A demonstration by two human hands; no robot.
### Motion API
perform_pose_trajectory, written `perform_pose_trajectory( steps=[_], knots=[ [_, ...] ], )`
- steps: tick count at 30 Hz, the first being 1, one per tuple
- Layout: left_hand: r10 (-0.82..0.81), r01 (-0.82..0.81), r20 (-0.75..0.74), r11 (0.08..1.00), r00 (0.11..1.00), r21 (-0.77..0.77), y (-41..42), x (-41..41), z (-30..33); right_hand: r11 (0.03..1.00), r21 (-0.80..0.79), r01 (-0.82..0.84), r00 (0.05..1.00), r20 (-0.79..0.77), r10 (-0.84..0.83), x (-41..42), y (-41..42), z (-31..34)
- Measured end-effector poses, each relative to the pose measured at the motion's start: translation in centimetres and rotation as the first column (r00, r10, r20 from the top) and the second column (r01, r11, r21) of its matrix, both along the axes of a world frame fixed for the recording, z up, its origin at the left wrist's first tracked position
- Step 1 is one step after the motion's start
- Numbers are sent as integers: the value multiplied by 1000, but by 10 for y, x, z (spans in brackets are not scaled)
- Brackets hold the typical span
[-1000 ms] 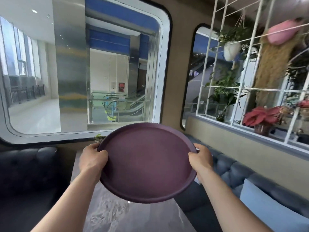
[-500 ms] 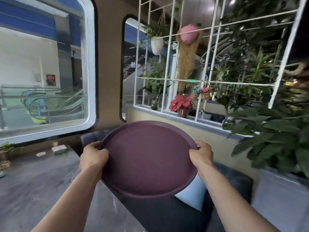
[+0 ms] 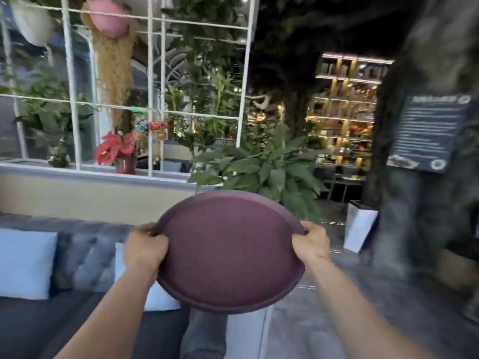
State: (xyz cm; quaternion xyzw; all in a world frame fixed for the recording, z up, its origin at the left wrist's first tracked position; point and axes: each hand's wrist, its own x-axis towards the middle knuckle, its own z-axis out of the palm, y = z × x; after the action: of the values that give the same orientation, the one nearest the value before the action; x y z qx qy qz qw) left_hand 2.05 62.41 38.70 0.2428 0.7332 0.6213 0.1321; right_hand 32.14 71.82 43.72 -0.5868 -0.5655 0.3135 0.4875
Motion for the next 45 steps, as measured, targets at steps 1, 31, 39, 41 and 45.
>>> perform_pose_trajectory(
  steps=[1,31,39,41,45],
  knots=[
    [-48,48,-7,999,999,-1,4,24,12,999,4,51,999,4,-51,18,-1,1],
    [-966,969,81,246,244,7,-1,526,-3,234,-77,969,229,-71,-971,389,-343,-33],
    [-990,991,64,123,126,-44,-33,649,-5,106,-125,987,96,-87,-992,485,-395,-46],
    [-991,992,58,114,117,-51,-40,675,-6,83,-128,988,75,-72,-995,506,-402,-48],
    [-996,997,62,67,69,-35,-45,721,-14,61,-147,987,52,-64,-997,545,-413,-55]
  ],
)
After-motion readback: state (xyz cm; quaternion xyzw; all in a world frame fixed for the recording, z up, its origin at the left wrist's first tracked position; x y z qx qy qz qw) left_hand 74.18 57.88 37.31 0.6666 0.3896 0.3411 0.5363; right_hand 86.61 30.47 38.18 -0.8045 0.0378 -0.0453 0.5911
